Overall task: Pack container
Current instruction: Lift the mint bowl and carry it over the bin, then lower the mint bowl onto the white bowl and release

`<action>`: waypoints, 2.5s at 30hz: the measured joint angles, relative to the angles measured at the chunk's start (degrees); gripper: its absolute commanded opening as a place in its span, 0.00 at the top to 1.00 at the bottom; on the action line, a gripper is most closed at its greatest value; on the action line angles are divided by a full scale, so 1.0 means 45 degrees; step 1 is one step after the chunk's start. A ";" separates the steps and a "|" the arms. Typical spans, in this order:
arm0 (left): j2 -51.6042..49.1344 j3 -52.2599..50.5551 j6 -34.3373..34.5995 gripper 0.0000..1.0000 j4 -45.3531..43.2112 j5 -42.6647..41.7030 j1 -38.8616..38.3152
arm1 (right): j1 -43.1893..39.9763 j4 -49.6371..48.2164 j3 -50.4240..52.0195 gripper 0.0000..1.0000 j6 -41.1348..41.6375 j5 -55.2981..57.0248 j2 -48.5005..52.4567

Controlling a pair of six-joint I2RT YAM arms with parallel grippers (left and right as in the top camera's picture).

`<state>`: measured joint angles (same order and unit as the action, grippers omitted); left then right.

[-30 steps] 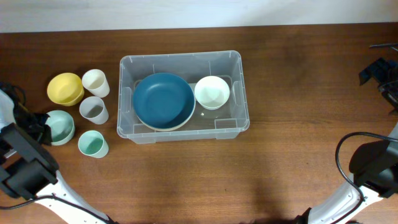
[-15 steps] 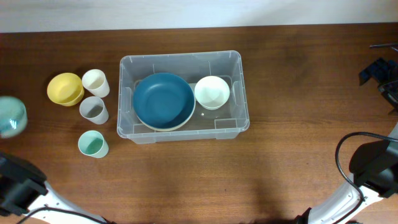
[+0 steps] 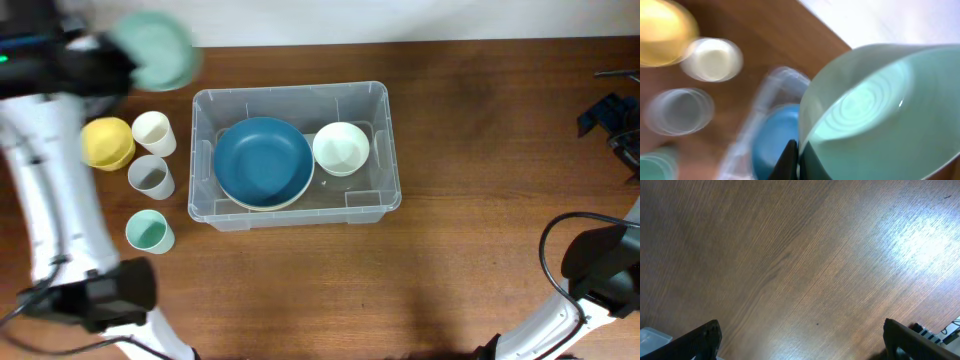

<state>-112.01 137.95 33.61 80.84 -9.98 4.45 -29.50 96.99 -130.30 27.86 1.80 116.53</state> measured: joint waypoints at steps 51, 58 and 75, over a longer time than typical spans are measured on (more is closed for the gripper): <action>-0.5110 -0.0015 -0.0622 0.99 0.0039 -0.0413 -0.6096 | 0.0000 -0.0005 0.0000 0.01 0.0000 0.0005 0.0000; -0.5644 -0.0015 -0.0622 0.99 0.0155 -0.0505 -0.6096 | 0.0000 -0.0005 0.0000 0.01 0.0005 0.0005 0.0000; -0.6023 -0.0049 -0.1185 0.39 0.0024 -0.0835 -0.6105 | 0.0000 -0.0005 0.0000 0.01 0.0000 0.0005 0.0000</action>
<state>-139.11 137.73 28.27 80.95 -13.74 -23.03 -29.50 96.97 -130.30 27.86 1.83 116.53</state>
